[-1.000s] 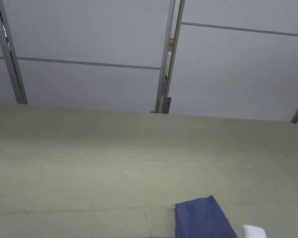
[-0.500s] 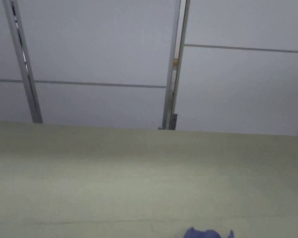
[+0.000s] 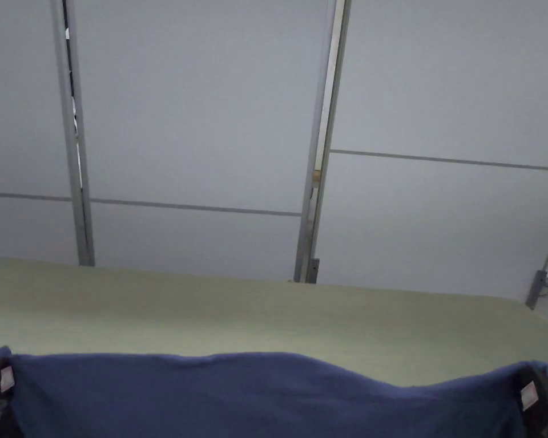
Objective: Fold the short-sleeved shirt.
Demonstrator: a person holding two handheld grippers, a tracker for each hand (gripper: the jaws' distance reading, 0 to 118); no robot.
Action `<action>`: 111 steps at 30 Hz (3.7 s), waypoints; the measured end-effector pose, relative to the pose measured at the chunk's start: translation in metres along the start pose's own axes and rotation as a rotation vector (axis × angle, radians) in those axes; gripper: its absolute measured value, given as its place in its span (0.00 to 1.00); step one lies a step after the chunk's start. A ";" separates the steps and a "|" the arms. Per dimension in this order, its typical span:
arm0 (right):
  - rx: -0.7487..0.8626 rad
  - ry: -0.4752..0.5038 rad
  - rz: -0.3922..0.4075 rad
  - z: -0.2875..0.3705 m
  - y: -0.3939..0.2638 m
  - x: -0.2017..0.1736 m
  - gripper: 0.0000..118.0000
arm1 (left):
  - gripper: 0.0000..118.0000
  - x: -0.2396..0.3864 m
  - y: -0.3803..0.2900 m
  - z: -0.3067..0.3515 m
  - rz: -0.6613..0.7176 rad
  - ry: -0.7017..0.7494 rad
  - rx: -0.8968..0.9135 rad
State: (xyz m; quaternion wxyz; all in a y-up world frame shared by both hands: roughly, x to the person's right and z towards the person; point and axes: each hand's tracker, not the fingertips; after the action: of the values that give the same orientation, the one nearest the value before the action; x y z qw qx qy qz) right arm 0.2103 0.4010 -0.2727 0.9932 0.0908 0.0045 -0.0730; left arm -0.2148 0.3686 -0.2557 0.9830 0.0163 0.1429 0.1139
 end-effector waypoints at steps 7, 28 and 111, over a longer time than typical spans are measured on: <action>0.101 0.055 0.004 -0.054 0.049 -0.003 0.04 | 0.02 0.024 0.053 -0.050 0.019 -0.125 0.091; 0.182 0.067 0.067 -0.322 0.087 -0.009 0.04 | 0.02 0.094 0.129 -0.312 0.138 -0.170 0.140; -0.460 0.017 0.036 0.095 -0.123 0.029 0.04 | 1.00 -0.093 -0.188 -0.004 -0.197 -0.117 -1.055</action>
State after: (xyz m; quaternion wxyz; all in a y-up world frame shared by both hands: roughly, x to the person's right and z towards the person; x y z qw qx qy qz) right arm 0.2210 0.2604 -0.2020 0.9888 -0.1374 0.0278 -0.0516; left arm -0.2611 0.1648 -0.2457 0.8702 -0.4867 0.0122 0.0764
